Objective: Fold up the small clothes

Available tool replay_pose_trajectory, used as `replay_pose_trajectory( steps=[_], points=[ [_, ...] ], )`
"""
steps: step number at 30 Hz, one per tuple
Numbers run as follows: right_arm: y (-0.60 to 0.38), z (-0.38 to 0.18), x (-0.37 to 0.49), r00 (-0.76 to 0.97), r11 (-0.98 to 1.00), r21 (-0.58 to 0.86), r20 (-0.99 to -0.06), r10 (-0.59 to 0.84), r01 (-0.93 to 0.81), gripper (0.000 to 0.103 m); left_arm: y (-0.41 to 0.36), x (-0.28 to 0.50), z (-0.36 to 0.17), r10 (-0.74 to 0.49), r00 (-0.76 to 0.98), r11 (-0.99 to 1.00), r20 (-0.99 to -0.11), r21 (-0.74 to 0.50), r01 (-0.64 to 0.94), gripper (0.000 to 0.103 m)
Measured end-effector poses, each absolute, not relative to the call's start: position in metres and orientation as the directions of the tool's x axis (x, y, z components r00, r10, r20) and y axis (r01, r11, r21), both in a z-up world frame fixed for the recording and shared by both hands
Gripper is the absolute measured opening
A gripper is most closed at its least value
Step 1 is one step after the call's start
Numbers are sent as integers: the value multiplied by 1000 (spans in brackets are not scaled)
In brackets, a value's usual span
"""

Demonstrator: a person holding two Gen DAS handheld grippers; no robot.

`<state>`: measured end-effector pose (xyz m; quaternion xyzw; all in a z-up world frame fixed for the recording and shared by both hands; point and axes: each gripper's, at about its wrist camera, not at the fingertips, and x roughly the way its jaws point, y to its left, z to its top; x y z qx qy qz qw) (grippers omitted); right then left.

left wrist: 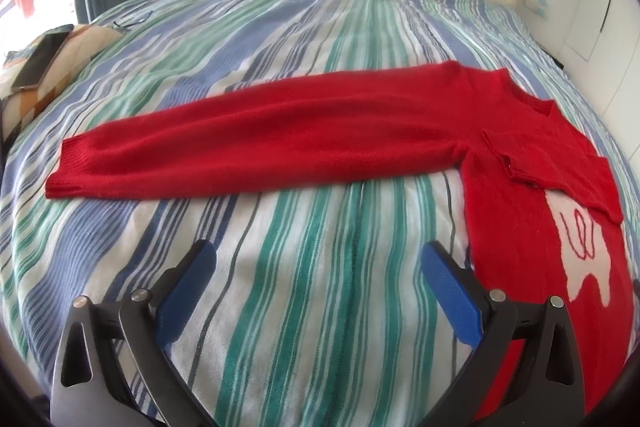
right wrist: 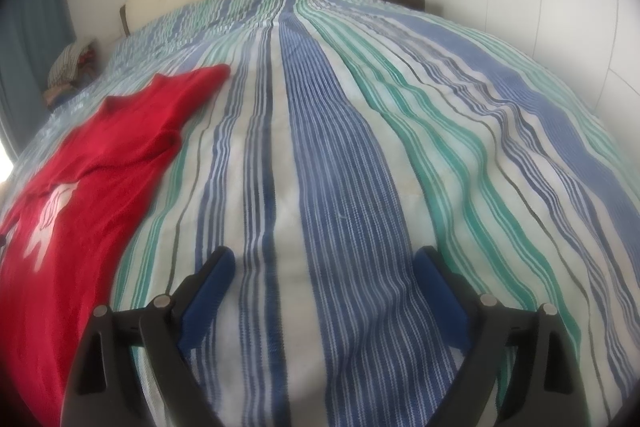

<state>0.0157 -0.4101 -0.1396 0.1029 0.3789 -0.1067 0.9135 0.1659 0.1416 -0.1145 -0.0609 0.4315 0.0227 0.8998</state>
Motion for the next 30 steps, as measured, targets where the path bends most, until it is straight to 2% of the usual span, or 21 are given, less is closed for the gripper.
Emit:
replay_pose_trajectory(
  steps=[15, 18, 22, 24, 27, 30],
  points=[
    [-409, -140, 16, 689, 957, 103, -715, -119, 272, 92, 143, 164, -115, -17, 618, 990, -786, -99, -99, 102],
    [-409, -140, 16, 689, 957, 104, -715, -118, 272, 92, 166, 164, -103, -121, 611, 967, -782, -231, -104, 102],
    [-409, -140, 16, 689, 957, 104, -715, -118, 272, 92, 247, 168, -83, -225, 648, 842, -727, -480, -246, 102],
    [-409, -140, 16, 688, 957, 103, -716, -117, 270, 93, 289, 170, -75, -174, 652, 804, -738, -489, -339, 102],
    [-409, -141, 17, 685, 958, 101, -719, -117, 270, 93, 337, 173, -68, -31, 638, 791, -770, -409, -455, 102],
    [-407, -141, 18, 680, 958, 92, -723, -122, 270, 93, 365, 185, -82, -44, 585, 763, -810, -405, -503, 101]
  ],
)
